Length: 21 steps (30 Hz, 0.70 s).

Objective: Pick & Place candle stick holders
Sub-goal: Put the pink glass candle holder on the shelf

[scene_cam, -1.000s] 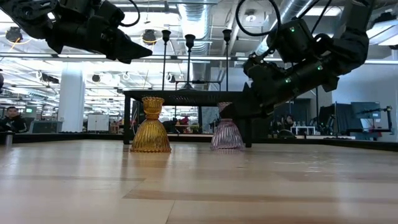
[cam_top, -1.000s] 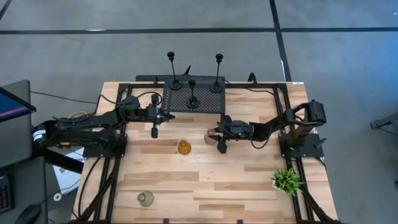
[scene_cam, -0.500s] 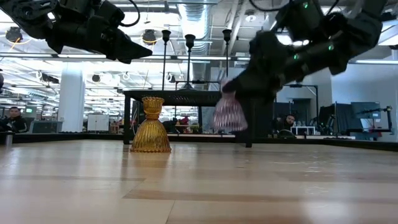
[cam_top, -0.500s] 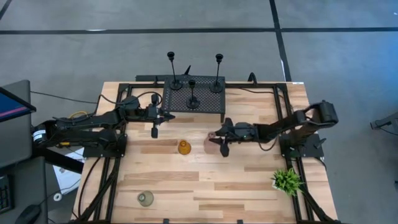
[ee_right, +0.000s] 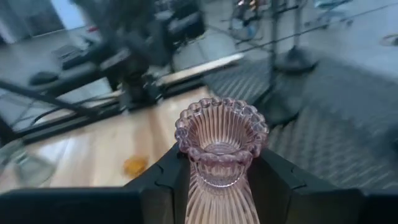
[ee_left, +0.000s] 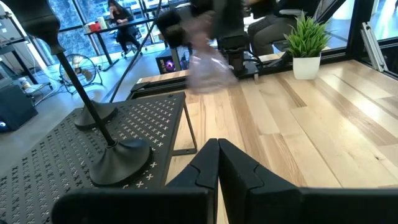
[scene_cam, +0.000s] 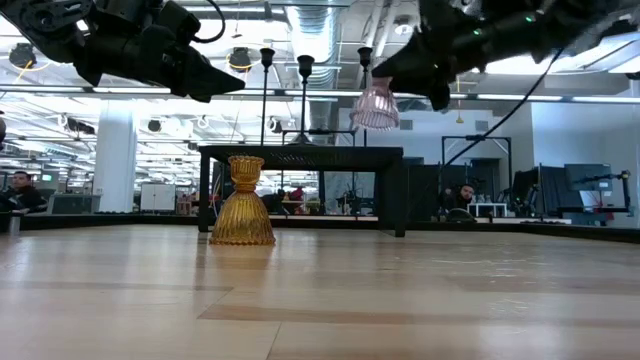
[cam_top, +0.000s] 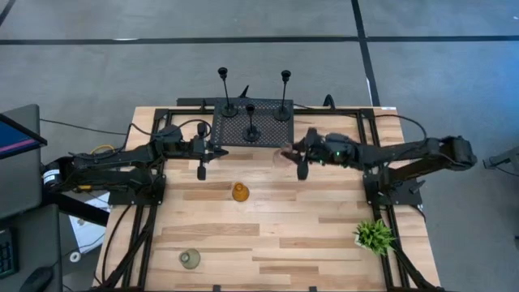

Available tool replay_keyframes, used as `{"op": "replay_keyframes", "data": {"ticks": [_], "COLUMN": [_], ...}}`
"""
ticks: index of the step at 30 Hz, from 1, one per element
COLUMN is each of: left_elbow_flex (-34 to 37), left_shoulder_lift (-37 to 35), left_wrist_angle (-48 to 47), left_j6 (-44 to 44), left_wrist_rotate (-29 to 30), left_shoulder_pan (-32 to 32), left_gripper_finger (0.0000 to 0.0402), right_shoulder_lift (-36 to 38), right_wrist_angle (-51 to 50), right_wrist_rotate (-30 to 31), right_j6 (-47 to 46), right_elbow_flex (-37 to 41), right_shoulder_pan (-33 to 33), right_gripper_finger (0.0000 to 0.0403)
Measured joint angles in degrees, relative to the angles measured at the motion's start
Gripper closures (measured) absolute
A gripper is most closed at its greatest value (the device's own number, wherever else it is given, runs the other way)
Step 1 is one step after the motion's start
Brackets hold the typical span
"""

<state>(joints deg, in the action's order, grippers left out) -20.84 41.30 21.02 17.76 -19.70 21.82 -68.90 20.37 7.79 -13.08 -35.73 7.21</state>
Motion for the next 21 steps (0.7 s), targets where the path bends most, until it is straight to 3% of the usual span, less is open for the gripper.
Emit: {"op": "replay_keyframes", "data": {"ticks": [8, 21], "left_elbow_flex": [0.01, -0.01], "left_shoulder_lift": [0.0, 0.0], "left_wrist_angle": [0.02, 0.01], "left_j6": [0.0, 0.0], "left_wrist_rotate": [0.0, 0.02], "left_shoulder_pan": [0.01, 0.02], "left_gripper_finger": [0.0394, 0.0394], "right_shoulder_lift": [-5.1, -14.02], "right_wrist_angle": [-8.86, -1.67], "right_wrist_rotate": [-0.36, -0.39], "right_j6": [3.59, 4.08], "right_elbow_flex": [-8.95, -10.07], "right_shoulder_pan": [6.99, 11.46], "right_gripper_finger": [0.0284, 0.0283]}}
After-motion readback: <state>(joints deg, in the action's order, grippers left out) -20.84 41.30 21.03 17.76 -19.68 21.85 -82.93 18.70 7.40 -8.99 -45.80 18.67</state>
